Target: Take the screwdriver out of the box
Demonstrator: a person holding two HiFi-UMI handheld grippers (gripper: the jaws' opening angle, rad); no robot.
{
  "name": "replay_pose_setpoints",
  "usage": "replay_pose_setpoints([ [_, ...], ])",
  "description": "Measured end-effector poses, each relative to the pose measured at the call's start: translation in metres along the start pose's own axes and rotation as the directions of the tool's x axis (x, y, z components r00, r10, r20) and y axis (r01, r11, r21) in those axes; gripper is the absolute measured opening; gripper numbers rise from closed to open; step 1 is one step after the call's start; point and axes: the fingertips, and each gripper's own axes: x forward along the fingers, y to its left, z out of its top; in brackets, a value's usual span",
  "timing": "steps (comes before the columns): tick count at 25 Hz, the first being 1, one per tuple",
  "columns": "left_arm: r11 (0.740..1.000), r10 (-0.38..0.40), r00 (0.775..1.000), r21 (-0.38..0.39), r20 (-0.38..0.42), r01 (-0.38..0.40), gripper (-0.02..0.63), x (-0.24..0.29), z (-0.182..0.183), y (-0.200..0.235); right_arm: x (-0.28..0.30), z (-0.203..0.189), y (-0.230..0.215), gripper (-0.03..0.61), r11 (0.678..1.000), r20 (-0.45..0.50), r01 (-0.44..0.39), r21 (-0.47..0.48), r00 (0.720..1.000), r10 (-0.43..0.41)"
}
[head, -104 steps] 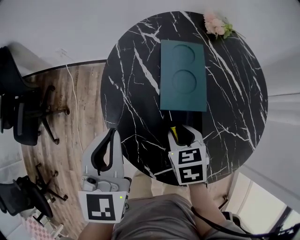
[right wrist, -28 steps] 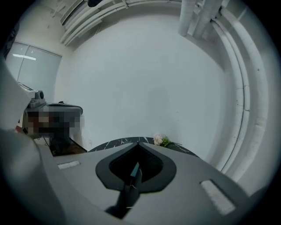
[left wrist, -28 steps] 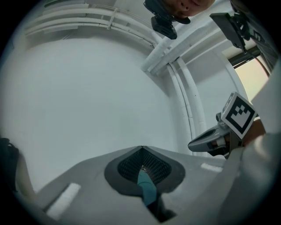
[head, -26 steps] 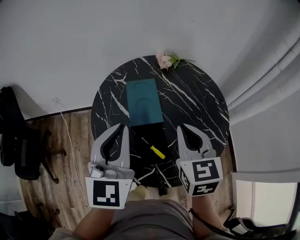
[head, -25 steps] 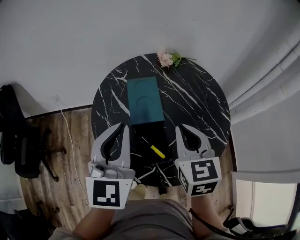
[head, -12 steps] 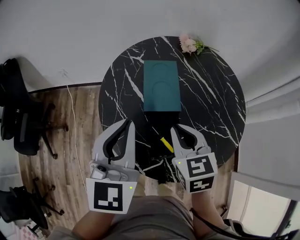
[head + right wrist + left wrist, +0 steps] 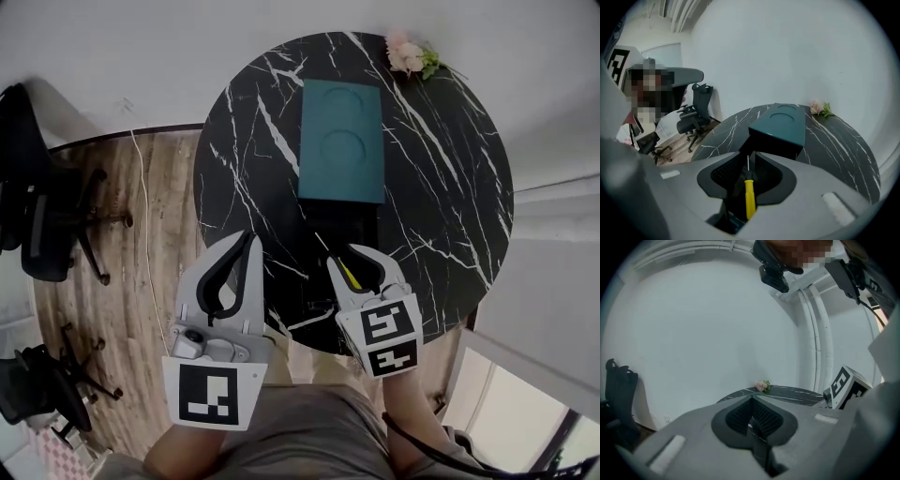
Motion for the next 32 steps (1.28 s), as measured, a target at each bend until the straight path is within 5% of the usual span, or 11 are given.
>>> replay_pose_setpoints([
  [14, 0.998, 0.038, 0.998, -0.052, -0.055, -0.041, 0.000, 0.021, -0.030, 0.029, 0.043, -0.044, 0.003, 0.149, 0.996, -0.262, -0.021, -0.083, 0.965, -0.002],
  [32, 0.996, 0.041, 0.997, -0.079, -0.066, -0.047, 0.000, 0.037, -0.033, 0.047, 0.066, -0.047, 0.008, 0.141, 0.998, -0.339, -0.037, -0.042, 0.941, 0.021],
])
